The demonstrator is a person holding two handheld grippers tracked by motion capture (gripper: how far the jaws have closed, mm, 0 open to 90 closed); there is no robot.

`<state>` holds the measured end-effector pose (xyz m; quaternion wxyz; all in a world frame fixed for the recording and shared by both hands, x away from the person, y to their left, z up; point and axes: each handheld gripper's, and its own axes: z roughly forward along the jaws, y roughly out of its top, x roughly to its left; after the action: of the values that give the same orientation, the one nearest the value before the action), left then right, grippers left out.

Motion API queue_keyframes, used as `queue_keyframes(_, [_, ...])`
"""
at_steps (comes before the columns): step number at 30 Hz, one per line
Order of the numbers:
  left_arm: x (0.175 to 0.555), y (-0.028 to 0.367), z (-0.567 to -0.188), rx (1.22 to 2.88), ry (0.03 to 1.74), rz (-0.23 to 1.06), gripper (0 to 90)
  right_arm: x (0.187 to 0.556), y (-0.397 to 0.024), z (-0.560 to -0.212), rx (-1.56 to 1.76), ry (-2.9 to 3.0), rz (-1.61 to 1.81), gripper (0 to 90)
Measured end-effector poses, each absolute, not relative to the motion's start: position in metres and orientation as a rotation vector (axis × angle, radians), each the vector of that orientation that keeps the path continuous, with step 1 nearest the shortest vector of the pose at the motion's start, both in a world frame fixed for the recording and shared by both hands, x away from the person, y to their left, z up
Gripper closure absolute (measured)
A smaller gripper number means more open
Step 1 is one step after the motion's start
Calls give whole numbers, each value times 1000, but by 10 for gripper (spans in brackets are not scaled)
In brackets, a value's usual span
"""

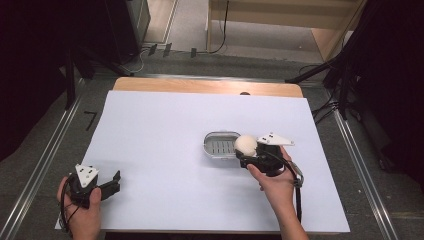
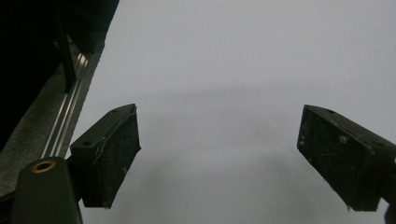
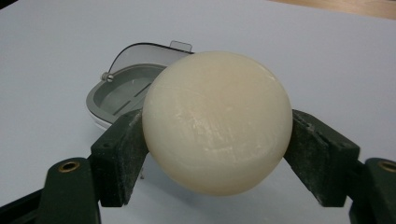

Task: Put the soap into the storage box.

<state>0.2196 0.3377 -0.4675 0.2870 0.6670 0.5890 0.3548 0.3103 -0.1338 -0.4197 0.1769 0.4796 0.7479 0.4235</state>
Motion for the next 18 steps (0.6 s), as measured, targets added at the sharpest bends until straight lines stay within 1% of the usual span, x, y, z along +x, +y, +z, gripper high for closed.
queue_keyframes(18, [220, 338, -467, 1782, 1573, 945, 140, 324, -107, -418, 1338, 2156, 1215, 254])
